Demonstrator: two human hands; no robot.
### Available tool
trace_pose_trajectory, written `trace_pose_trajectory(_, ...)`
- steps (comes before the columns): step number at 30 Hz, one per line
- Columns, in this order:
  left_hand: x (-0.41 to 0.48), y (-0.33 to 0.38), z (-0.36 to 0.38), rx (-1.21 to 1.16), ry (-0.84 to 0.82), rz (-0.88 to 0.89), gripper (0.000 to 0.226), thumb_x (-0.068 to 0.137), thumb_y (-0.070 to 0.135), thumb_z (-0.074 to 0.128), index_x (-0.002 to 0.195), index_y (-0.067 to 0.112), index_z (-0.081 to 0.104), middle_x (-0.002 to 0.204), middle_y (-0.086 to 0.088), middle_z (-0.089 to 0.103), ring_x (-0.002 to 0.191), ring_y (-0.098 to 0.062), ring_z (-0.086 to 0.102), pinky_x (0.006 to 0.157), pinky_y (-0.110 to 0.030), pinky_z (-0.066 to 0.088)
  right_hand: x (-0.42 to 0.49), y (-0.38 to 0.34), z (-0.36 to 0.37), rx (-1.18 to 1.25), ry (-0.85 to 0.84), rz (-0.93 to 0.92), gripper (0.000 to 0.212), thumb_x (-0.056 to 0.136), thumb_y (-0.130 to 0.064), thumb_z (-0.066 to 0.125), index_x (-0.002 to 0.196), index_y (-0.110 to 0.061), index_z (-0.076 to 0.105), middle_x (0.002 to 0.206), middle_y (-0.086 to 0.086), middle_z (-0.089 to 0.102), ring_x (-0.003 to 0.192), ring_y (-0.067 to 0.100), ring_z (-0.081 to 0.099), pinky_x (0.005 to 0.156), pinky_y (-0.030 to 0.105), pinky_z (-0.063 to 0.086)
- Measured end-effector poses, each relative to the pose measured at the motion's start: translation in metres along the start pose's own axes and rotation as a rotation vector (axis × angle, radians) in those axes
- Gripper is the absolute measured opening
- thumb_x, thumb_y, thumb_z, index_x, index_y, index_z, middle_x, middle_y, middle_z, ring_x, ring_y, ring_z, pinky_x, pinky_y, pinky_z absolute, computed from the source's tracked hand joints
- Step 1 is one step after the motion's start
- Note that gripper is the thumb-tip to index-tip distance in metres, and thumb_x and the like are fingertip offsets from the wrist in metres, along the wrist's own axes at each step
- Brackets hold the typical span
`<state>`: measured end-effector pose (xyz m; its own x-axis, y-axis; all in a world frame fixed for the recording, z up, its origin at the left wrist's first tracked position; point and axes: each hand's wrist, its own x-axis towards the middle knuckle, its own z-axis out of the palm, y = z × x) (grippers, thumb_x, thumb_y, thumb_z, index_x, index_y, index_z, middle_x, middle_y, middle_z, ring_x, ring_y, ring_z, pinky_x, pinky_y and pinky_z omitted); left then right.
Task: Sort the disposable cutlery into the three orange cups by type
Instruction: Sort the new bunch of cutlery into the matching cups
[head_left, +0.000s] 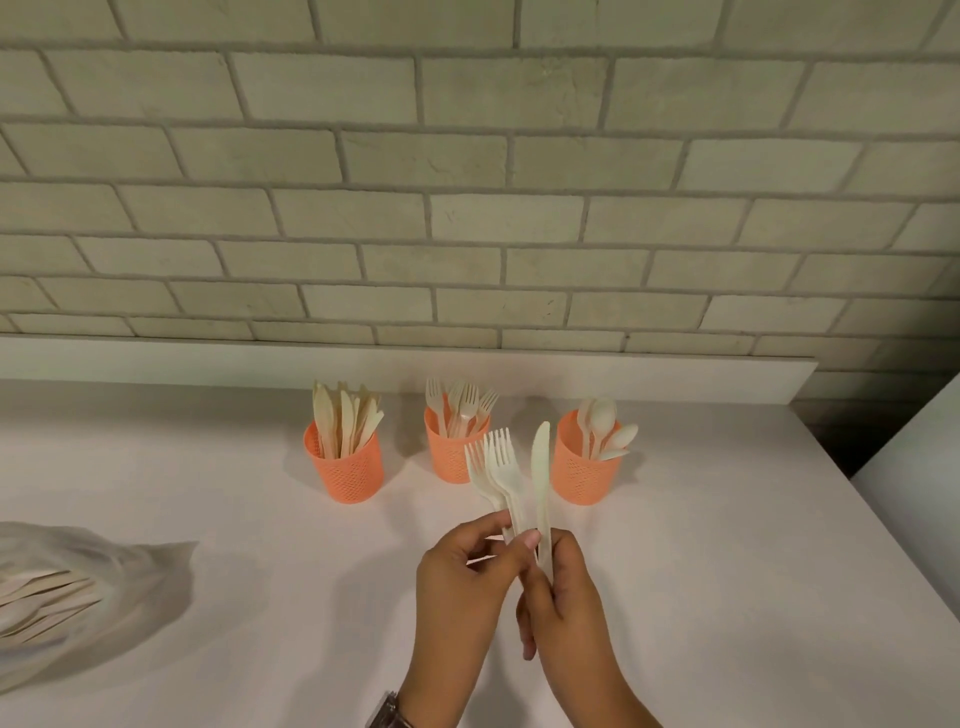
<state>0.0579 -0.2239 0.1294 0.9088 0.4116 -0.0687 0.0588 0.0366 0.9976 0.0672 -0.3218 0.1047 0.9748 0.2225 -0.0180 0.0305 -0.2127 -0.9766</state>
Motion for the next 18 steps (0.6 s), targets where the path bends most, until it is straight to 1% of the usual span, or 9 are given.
trace_pose_trajectory(1,0.002,0.0,0.0,-0.001,0.017,-0.008,0.013,0.07,0.019,0.078,0.082,0.024,0.074,0.072,0.004,0.075,0.07,-0.009,0.069,0.063,-0.007,0.048,-0.001,0.001,0.001,-0.057,-0.011,-0.029,0.014,0.097,-0.023,0.043,0.103,-0.035,0.047,0.056,-0.008,0.059,0.042,0.009,0.047,0.046,0.028,0.043)
trace_pose_trajectory(3,0.007,0.002,-0.002,-0.01,0.02,-0.03,0.01,0.07,0.015,0.079,0.076,0.021,0.074,0.07,0.004,0.075,0.068,-0.011,0.069,0.062,-0.008,0.049,-0.004,0.003,0.001,-0.125,-0.03,-0.081,0.017,0.097,-0.027,0.044,0.11,-0.038,0.045,0.077,-0.023,0.065,0.06,0.005,0.059,0.058,0.019,0.046)
trace_pose_trajectory(4,0.009,0.004,-0.004,-0.022,-0.001,-0.048,0.008,0.071,0.014,0.078,0.076,0.019,0.075,0.07,0.002,0.075,0.069,-0.013,0.069,0.063,-0.01,0.05,-0.005,0.003,0.002,-0.123,-0.039,-0.093,0.018,0.096,-0.03,0.043,0.112,-0.039,0.045,0.084,-0.028,0.063,0.066,0.001,0.06,0.06,0.015,0.044)
trace_pose_trajectory(5,0.01,0.005,-0.005,-0.041,-0.04,-0.066,0.007,0.072,0.012,0.076,0.076,0.017,0.076,0.073,-0.001,0.075,0.07,-0.017,0.069,0.064,-0.012,0.052,-0.005,0.002,0.001,-0.106,-0.051,-0.092,0.017,0.096,-0.035,0.04,0.112,-0.039,0.045,0.085,-0.028,0.062,0.066,0.0,0.059,0.06,0.014,0.041)
trace_pose_trajectory(7,0.011,0.006,-0.009,-0.079,-0.13,-0.091,0.006,0.076,0.011,0.072,0.077,0.015,0.077,0.078,-0.01,0.075,0.07,-0.021,0.066,0.068,-0.019,0.055,-0.006,0.0,0.001,-0.057,-0.066,-0.077,0.024,0.092,-0.043,0.032,0.11,-0.038,0.047,0.086,-0.019,0.061,0.056,0.002,0.055,0.055,0.018,0.04)
trace_pose_trajectory(10,0.012,0.008,-0.012,-0.075,-0.197,-0.087,0.007,0.078,0.013,0.07,0.078,0.015,0.077,0.081,-0.016,0.073,0.067,-0.016,0.06,0.068,-0.02,0.053,-0.006,-0.002,0.001,0.028,-0.037,-0.056,0.024,0.093,-0.04,0.029,0.1,-0.037,0.052,0.085,0.001,0.06,0.045,0.01,0.051,0.046,0.031,0.047)
trace_pose_trajectory(13,0.012,0.006,-0.012,-0.086,-0.224,-0.097,0.008,0.078,0.015,0.069,0.08,0.013,0.077,0.08,-0.018,0.071,0.069,-0.017,0.058,0.061,-0.024,0.05,-0.002,-0.005,0.0,0.084,0.053,-0.033,0.026,0.101,-0.022,0.031,0.095,-0.03,0.055,0.08,0.002,0.066,0.049,0.02,0.062,0.056,0.039,0.056)
trace_pose_trajectory(16,0.011,0.003,-0.01,-0.12,-0.218,-0.108,0.012,0.08,0.014,0.066,0.084,0.013,0.077,0.075,-0.011,0.07,0.067,-0.017,0.055,0.048,-0.025,0.043,0.0,-0.008,-0.001,0.176,0.068,0.001,0.018,0.099,-0.013,0.038,0.1,-0.021,0.055,0.081,-0.004,0.071,0.057,0.027,0.069,0.058,0.035,0.057)
trace_pose_trajectory(18,0.012,0.003,-0.01,-0.128,-0.203,-0.12,0.012,0.081,0.014,0.065,0.084,0.014,0.077,0.076,-0.007,0.072,0.066,-0.014,0.058,0.049,-0.022,0.045,0.001,-0.01,-0.001,0.251,0.048,0.026,0.016,0.097,-0.008,0.044,0.103,-0.018,0.055,0.083,0.001,0.074,0.063,0.028,0.071,0.057,0.03,0.057)
